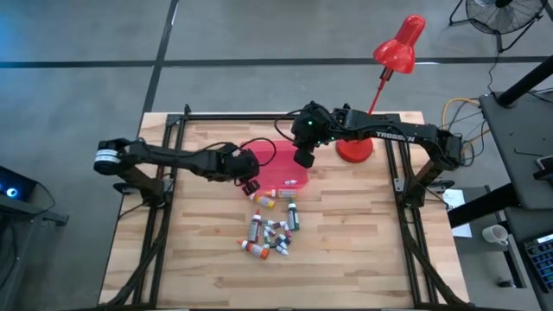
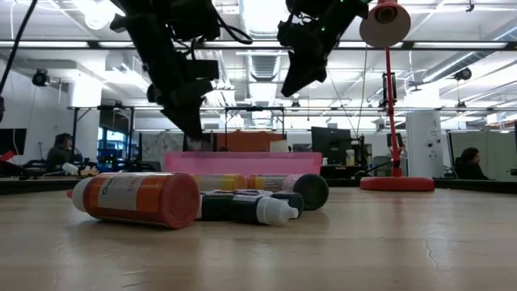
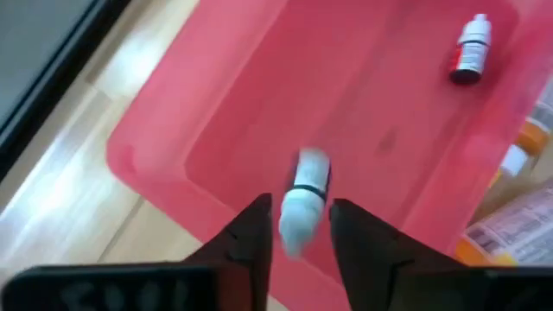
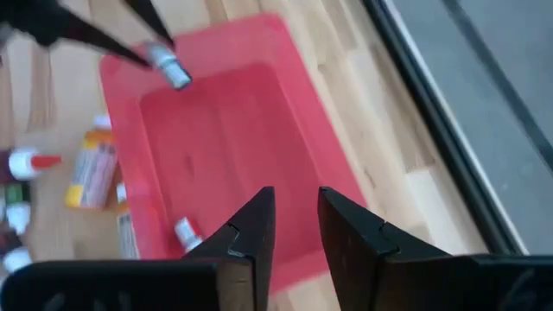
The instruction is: Pick & Place food coloring
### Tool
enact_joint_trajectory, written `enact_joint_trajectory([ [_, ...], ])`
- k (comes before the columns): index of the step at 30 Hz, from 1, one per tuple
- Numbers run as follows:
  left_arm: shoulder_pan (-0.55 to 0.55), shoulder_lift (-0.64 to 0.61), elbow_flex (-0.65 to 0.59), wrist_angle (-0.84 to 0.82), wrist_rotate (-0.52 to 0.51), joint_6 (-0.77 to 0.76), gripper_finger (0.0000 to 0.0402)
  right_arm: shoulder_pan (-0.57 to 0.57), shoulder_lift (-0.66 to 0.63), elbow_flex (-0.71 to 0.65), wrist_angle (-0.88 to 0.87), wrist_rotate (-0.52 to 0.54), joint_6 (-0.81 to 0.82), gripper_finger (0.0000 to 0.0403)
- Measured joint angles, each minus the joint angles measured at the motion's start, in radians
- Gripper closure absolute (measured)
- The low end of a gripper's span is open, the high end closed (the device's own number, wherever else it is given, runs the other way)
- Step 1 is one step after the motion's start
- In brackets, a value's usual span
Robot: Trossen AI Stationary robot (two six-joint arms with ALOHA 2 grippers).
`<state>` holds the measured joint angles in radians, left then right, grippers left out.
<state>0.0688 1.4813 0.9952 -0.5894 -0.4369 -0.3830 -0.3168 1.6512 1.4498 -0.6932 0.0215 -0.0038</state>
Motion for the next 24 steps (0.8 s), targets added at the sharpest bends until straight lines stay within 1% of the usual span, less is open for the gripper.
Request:
enact_joint_trajectory([
  [5,-0.032,-0.028,0.008,-0.016,-0.018,-0.014,0.0261,0.0,0.0,0.0,-0.037,-0.027,-0.02,0.0283],
  [9,-0.057,-0.078,0.029,-0.027,-0.004,-0.047,0.024,0.0,0.0,-0.002,-0.036,-0.068,-0.044,0.0256],
  [13,-0.082,-0.13,0.033,-0.043,0.037,-0.078,0.0237,0.011,0.001,-0.013,-0.035,-0.116,-0.084,0.0235],
  [16,-0.101,-0.161,0.033,-0.092,0.082,-0.11,0.0237,0.026,0.008,-0.015,-0.033,-0.139,-0.1,0.0225],
  [18,-0.117,-0.173,0.032,-0.15,0.103,-0.142,0.0236,0.044,0.013,-0.016,-0.033,-0.138,-0.101,0.0221],
  [21,-0.148,-0.179,0.032,-0.225,0.109,-0.17,0.0236,0.078,0.014,-0.016,-0.017,-0.133,-0.101,0.022],
  [23,-0.176,-0.179,0.029,-0.274,0.111,-0.17,0.0236,0.099,0.014,-0.016,0.024,-0.101,-0.1,0.0222],
  [24,-0.191,-0.179,0.025,-0.283,0.111,-0.171,0.0236,0.108,0.014,-0.015,0.033,-0.077,-0.074,0.0224],
])
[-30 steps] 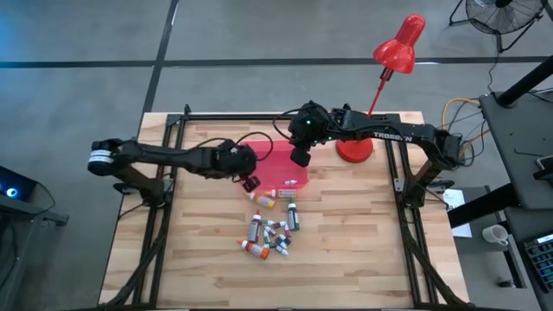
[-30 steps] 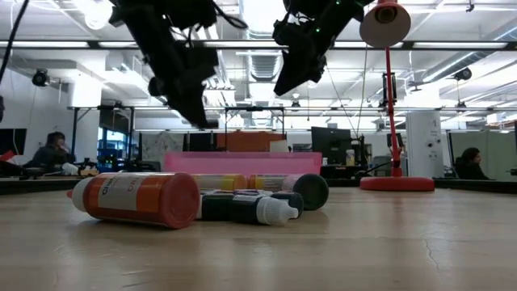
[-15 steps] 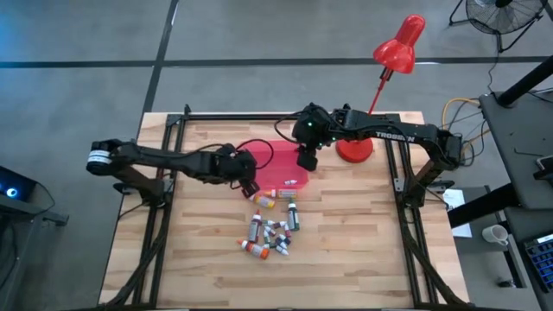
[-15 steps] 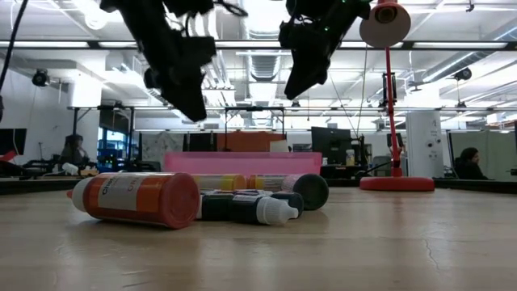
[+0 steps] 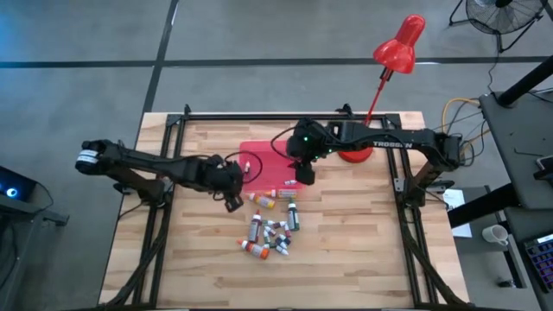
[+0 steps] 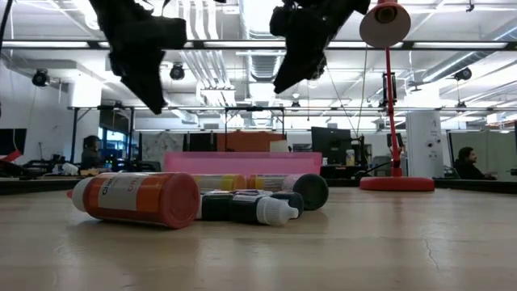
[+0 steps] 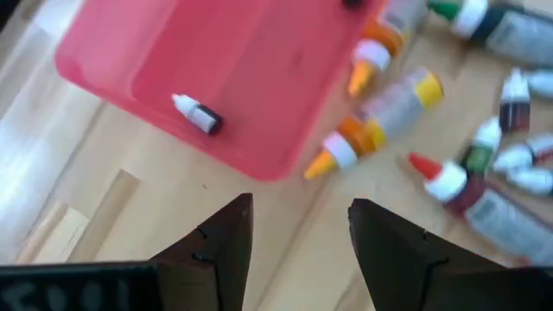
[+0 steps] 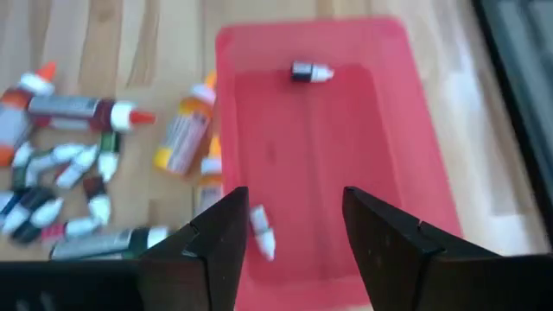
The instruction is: Pick & Place food coloring
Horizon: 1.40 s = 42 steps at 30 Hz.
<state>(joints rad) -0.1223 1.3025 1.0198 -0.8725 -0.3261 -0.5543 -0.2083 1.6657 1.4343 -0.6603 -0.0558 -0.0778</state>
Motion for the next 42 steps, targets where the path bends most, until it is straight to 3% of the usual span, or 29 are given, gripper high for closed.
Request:
enact_joint_trajectory([
  [4,-0.078,0.0,-0.036,0.0,0.0,-0.033,0.0236,0.021,-0.003,0.004,-0.008,0.037,0.239,0.0229],
  [11,-0.199,-0.006,-0.093,0.026,-0.099,-0.062,0.0236,0.027,0.006,-0.023,-0.068,-0.179,0.631,0.0227],
  [14,-0.218,-0.033,-0.107,0.027,-0.106,-0.066,0.0236,0.057,0.005,-0.044,-0.099,-0.214,0.77,0.0229],
  [17,-0.233,-0.065,-0.135,0.029,-0.108,-0.083,0.0236,0.118,0.009,-0.055,-0.149,-0.185,0.901,0.0232],
  [25,-0.253,-0.138,-0.222,0.069,-0.114,-0.153,0.0236,0.25,0.092,-0.069,-0.158,0.036,1.223,0.0232],
  [29,-0.264,-0.165,-0.251,0.063,-0.112,-0.154,0.0236,0.263,0.168,-0.069,-0.139,0.036,1.399,0.0223],
  [33,-0.272,-0.197,-0.283,0.057,-0.11,-0.182,0.0236,0.266,0.236,-0.066,-0.104,-0.051,1.422,0.0209],
  [42,-0.306,-0.283,-0.375,0.045,-0.11,-0.3,0.0236,0.284,0.306,-0.065,-0.012,-0.023,1.425,0.0185],
])
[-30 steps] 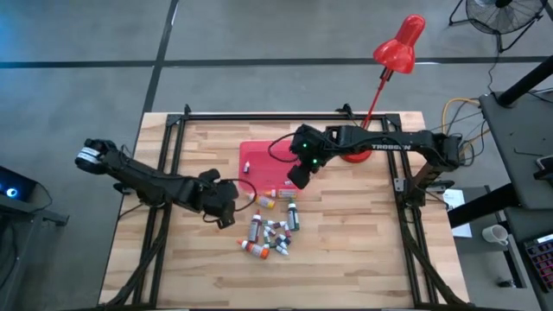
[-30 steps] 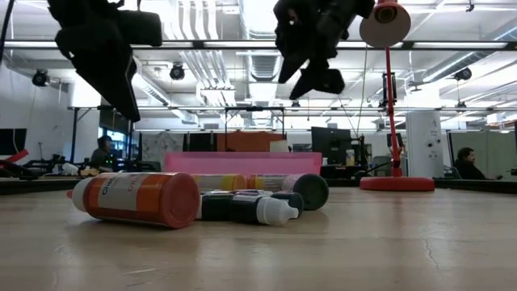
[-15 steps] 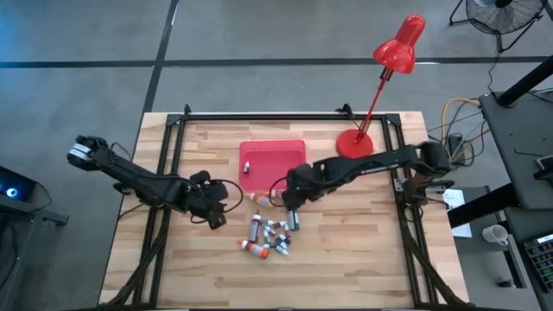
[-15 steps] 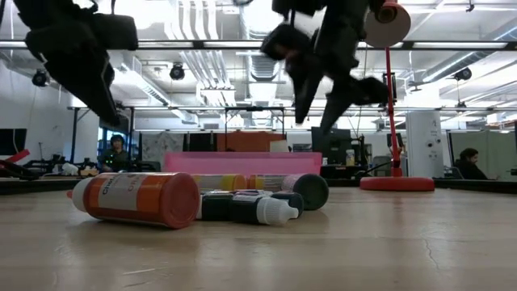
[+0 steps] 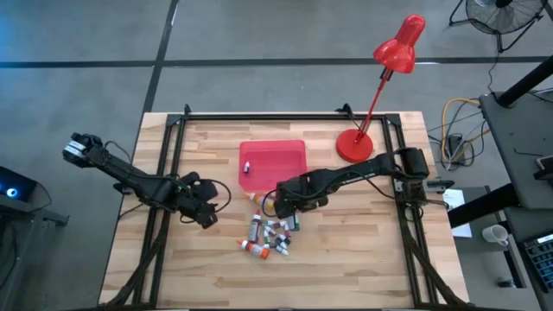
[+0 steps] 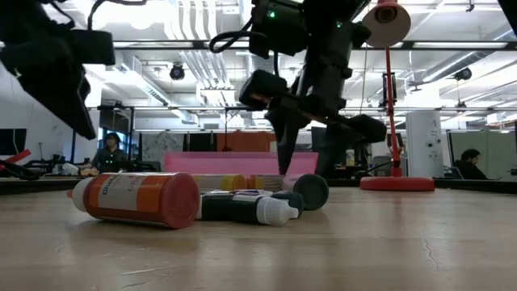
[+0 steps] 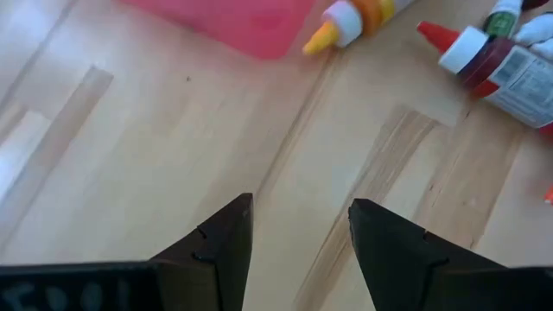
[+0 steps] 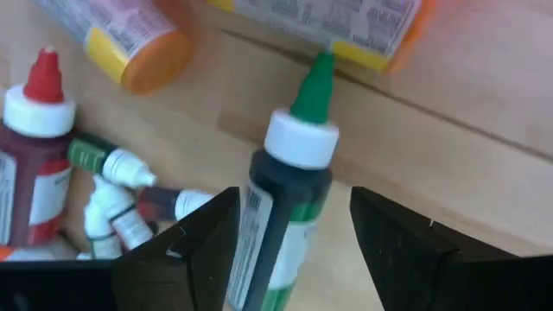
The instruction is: Pick & Place food coloring
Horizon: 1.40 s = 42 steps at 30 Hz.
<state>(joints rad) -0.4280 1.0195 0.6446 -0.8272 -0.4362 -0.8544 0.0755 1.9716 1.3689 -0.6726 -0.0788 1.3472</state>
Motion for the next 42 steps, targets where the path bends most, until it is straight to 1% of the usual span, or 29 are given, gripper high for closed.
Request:
enact_joint_trajectory([
  [3,-0.014,-0.028,-0.034,-0.002,-0.001,-0.042,0.0236,0.0,0.008,0.0,0.03,0.004,0.0,0.0175],
  [8,-0.023,-0.065,-0.082,0.006,-0.003,-0.087,0.0236,-0.003,0.058,0.001,0.034,0.056,-0.001,0.016],
  [12,-0.025,-0.085,-0.109,0.005,-0.003,-0.114,0.0236,-0.012,0.07,0.002,0.041,0.029,-0.012,0.016],
  [15,-0.025,-0.092,-0.118,0.007,-0.004,-0.122,0.0236,-0.009,0.063,0.001,0.037,0.054,-0.041,0.0169],
  [18,-0.025,-0.092,-0.124,0.015,-0.009,-0.123,0.0236,-0.011,0.057,0.001,0.021,0.056,-0.07,0.0187],
  [24,-0.025,-0.092,-0.127,0.025,-0.032,-0.123,0.0236,-0.011,0.055,0.0,-0.033,0.05,-0.132,0.025],
  [27,-0.025,-0.092,-0.127,0.027,-0.042,-0.123,0.0236,-0.012,0.044,-0.002,-0.029,0.018,-0.162,0.0274],
  [29,-0.025,-0.092,-0.127,0.03,-0.047,-0.123,0.0236,-0.011,0.027,-0.002,-0.015,-0.011,-0.198,0.0274],
  [32,-0.025,-0.092,-0.127,0.037,-0.056,-0.123,0.0236,-0.01,-0.022,-0.002,0.0,-0.04,-0.294,0.0273],
  [36,-0.025,-0.092,-0.127,0.059,-0.064,-0.115,0.0236,-0.01,-0.112,-0.002,0.019,-0.049,-0.375,0.0254],
  [37,-0.025,-0.092,-0.127,0.064,-0.064,-0.113,0.0236,-0.011,-0.141,-0.002,0.03,-0.029,-0.389,0.0252],
  [39,-0.025,-0.092,-0.127,0.074,-0.064,-0.112,0.0236,-0.012,-0.198,-0.001,0.043,0.076,-0.402,0.0253],
  [40,-0.025,-0.092,-0.127,0.079,-0.064,-0.112,0.0236,-0.015,-0.229,-0.001,0.049,0.145,-0.408,0.0255],
  [42,-0.025,-0.092,-0.127,0.09,-0.065,-0.112,0.0236,-0.017,-0.274,-0.001,0.064,0.321,-0.416,0.0261],
])
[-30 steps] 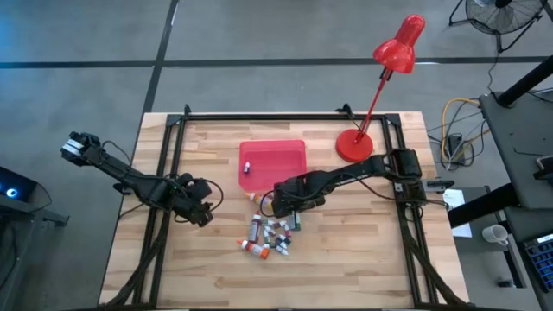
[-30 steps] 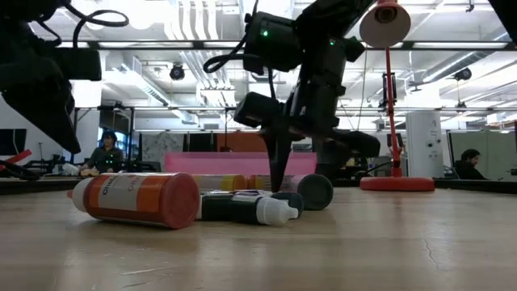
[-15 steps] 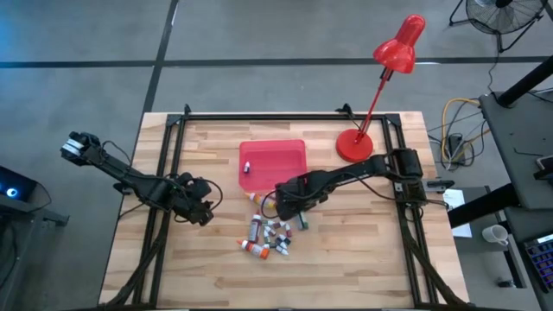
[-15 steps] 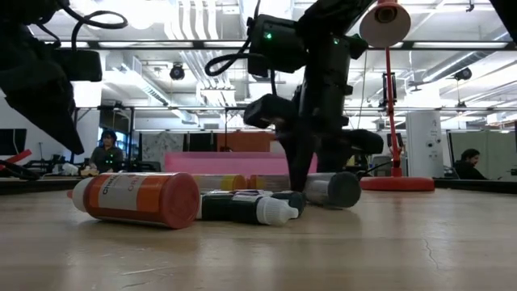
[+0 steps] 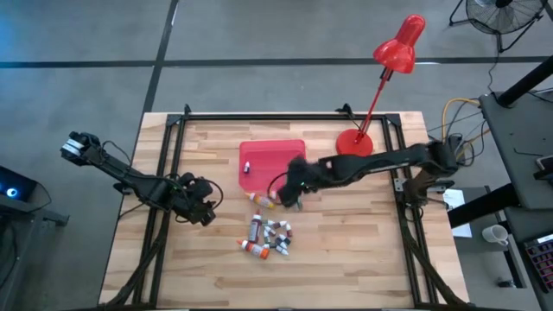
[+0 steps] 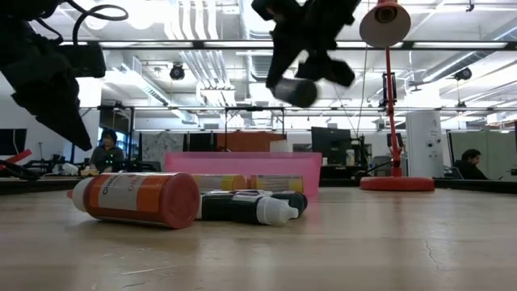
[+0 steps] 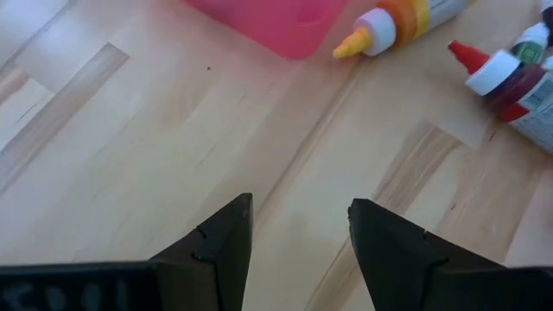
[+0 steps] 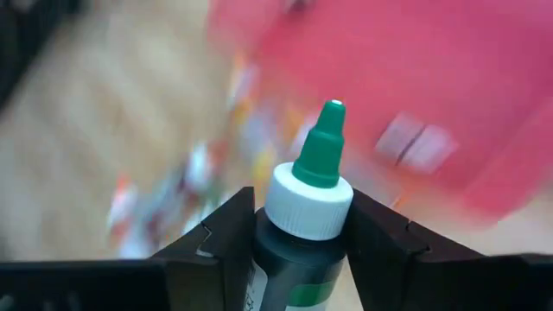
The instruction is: Pick & Place food coloring
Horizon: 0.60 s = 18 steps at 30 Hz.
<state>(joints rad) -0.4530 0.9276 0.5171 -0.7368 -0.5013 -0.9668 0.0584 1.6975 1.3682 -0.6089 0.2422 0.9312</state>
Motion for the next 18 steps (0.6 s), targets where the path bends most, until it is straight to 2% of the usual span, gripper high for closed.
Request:
enact_joint_trajectory([
  [3,0.0,0.0,0.0,0.017,0.001,-0.004,0.0236,-0.004,-0.062,0.0,0.033,0.248,-0.052,0.0266],
  [6,0.0,0.001,0.0,0.043,0.001,-0.008,0.0236,-0.004,-0.107,0.001,0.047,0.336,-0.127,0.0266],
  [9,0.0,0.001,0.003,0.062,0.001,-0.016,0.0236,0.007,-0.115,0.0,0.038,0.327,-0.17,0.0266],
  [12,0.017,-0.003,0.014,0.075,0.002,-0.087,0.0236,0.041,-0.1,-0.003,0.052,0.304,-0.206,0.0266],
  [15,0.074,-0.032,0.038,0.095,0.02,-0.123,0.0236,0.09,-0.071,-0.003,0.087,0.276,-0.269,0.0266],
  [18,0.166,-0.088,0.067,0.159,0.092,-0.049,0.0236,0.132,-0.048,-0.004,0.141,0.244,-0.341,0.0266],
])
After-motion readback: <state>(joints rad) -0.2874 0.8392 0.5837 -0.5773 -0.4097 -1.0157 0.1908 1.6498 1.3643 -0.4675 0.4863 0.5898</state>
